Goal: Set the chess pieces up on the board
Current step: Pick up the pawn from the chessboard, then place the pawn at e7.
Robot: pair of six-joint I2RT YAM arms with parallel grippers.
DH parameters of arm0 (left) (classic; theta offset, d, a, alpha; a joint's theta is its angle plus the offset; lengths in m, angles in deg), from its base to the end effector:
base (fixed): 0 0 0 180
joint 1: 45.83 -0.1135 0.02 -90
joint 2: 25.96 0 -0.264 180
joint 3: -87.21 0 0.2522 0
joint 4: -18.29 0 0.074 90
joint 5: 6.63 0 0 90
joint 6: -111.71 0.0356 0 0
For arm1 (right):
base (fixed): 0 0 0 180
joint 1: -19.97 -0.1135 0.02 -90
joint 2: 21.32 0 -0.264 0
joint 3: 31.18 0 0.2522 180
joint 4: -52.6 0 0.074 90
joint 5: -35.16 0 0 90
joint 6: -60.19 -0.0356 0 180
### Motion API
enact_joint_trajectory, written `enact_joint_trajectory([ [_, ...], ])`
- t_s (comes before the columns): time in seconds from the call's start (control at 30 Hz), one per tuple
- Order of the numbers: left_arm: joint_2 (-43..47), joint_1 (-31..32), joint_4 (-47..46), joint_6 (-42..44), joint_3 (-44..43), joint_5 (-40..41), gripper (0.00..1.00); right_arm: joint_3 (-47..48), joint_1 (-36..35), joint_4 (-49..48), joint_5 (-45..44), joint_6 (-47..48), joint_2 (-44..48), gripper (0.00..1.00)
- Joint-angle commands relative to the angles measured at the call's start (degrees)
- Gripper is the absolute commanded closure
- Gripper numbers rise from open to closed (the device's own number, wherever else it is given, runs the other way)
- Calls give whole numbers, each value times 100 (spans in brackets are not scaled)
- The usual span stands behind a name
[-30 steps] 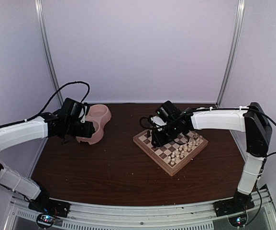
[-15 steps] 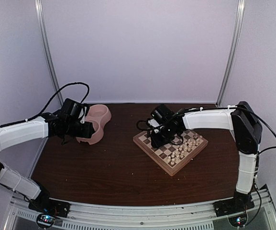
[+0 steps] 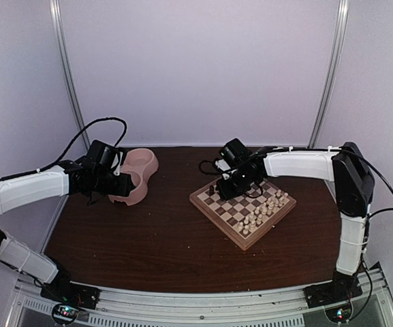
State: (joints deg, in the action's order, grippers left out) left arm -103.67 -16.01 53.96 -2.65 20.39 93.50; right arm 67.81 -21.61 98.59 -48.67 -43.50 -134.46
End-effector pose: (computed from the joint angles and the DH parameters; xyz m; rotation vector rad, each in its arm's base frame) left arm 0.2516 -0.1370 0.2446 0.0294 2.3805 -0.2439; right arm 0.3137 0.2834 0.1997 -0.6862 2.6029 0.4614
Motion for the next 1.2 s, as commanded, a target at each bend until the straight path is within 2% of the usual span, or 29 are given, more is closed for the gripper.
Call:
enact_joint_trajectory([
  [0.0,9,-62,-273,63,58,-72,53,318,367,-65,-28,29,193,88],
  [0.1,19,-63,-273,54,72,-81,53,357,589,-173,233,-1,163,88],
  [0.4,35,-65,-287,20,95,-143,53,638,844,-227,42,204,-212,87],
  [1.17,81,-64,-237,41,129,-121,53,793,854,-434,-565,464,-730,84],
])
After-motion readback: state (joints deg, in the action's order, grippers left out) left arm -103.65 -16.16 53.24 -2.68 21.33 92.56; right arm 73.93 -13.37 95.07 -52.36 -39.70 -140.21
